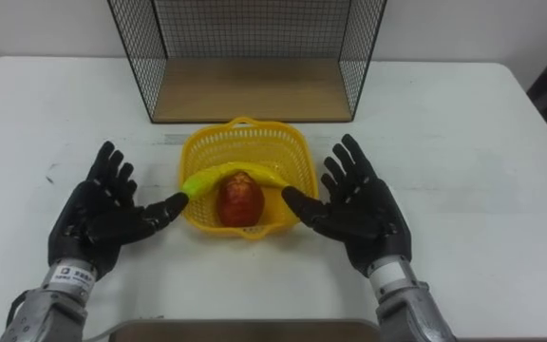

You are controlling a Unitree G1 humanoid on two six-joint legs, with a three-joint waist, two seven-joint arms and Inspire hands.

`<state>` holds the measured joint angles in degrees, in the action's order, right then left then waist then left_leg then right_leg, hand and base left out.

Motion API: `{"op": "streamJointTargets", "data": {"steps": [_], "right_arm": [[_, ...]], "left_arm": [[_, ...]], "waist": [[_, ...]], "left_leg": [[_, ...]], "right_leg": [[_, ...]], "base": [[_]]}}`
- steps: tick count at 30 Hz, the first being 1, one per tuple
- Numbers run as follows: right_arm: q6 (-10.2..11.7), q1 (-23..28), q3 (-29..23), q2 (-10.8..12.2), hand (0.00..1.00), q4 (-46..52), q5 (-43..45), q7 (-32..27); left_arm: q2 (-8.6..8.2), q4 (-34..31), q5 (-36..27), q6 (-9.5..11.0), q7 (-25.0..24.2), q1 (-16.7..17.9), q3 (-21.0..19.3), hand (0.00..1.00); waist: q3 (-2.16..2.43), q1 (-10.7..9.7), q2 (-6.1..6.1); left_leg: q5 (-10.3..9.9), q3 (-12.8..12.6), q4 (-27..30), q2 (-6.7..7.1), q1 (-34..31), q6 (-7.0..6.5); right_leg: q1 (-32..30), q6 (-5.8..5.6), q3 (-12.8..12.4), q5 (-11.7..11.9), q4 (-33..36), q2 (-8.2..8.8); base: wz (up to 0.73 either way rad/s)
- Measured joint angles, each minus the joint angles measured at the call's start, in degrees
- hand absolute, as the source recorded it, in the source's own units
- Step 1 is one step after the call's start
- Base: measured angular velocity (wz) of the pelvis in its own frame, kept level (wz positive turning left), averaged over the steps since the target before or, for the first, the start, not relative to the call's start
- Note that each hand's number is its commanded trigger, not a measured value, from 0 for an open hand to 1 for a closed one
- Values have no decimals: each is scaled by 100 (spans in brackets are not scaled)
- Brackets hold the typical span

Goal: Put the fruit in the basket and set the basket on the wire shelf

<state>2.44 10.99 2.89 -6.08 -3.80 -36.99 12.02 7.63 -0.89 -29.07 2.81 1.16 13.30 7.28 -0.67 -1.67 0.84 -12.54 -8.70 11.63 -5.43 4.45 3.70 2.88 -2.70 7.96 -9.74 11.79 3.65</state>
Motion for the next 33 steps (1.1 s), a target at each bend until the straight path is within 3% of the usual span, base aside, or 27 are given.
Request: {"op": "streamJointTargets", "data": {"steps": [11,18,33], "right_arm": [[-1,-88,241,-14,0,-15,-130,-22],[-1,-92,278,-7,0,-201,-121,-23],[1,-366,490,2,0,-529,179,-25]], "left_arm": [[98,129,-2,15,-196,-25,260,0],[109,129,-3,58,-198,-36,305,0],[107,127,109,155,-320,-73,405,0]], "waist": [[-3,-15,37],[-19,-17,120],[0,-47,104]], "left_leg": [[1,0,6,-1,24,0],[1,1,8,1,10,-1],[1,7,112,4,-177,-1]], "right_leg": [[4,0,10,0,-6,4],[2,0,15,0,-7,5],[-118,-3,36,1,-10,15]], "base": [[0],[0],[1]]}}
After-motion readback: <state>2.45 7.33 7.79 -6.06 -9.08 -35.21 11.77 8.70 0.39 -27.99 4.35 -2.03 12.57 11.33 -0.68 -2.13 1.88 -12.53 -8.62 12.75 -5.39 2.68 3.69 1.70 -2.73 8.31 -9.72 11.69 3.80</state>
